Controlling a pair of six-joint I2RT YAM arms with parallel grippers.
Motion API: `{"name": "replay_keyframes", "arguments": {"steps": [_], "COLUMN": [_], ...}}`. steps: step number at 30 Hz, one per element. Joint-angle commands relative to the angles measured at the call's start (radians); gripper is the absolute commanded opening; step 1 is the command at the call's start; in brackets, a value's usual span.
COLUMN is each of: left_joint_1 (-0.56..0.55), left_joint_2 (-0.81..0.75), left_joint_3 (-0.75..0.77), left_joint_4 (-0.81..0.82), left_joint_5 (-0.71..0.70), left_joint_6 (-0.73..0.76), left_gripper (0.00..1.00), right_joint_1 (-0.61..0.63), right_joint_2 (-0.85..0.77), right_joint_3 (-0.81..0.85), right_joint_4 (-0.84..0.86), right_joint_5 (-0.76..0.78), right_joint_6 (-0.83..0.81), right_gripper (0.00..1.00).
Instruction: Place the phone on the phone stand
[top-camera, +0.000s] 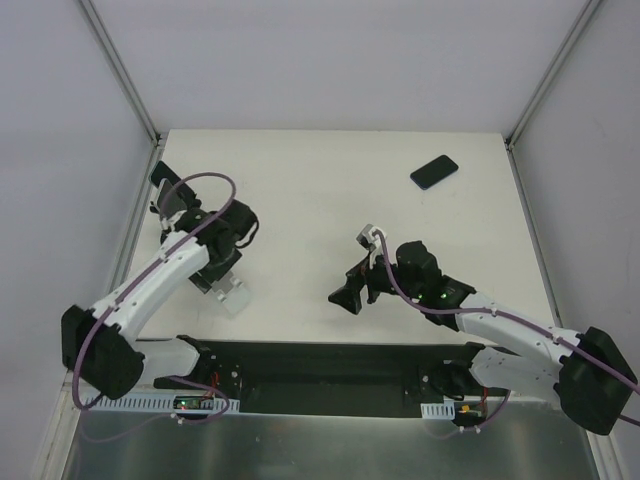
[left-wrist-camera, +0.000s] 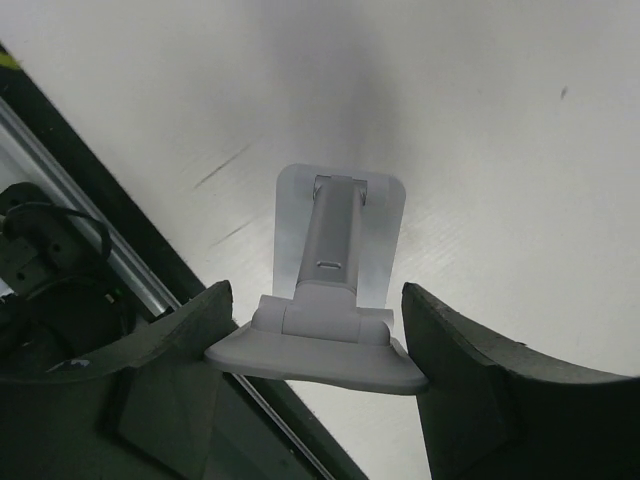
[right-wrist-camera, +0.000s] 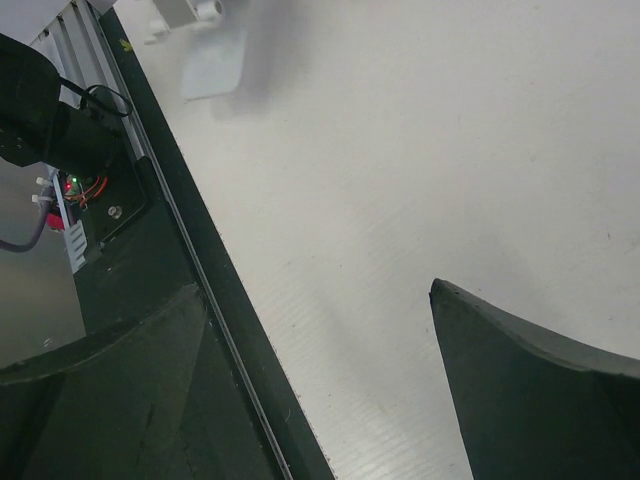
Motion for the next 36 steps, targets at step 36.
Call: {"name": "replay_keyframes", "arguments": {"steps": [36], "left_joint_1": [0.964], "left_joint_2": [0.189], "left_joint_3": [0.074], "left_joint_4": [0.350], "left_joint_5": [0.125], "left_joint_6": [0.444], "left_gripper": [0.00], "right_joint_1": [-0.003], "right_joint_2": [0.036], "right_joint_3": [-0.001], "right_joint_4": [0.041], "right_joint_5": [0.003], "right_joint_6": [-0.006], "right_gripper": [0.96]}}
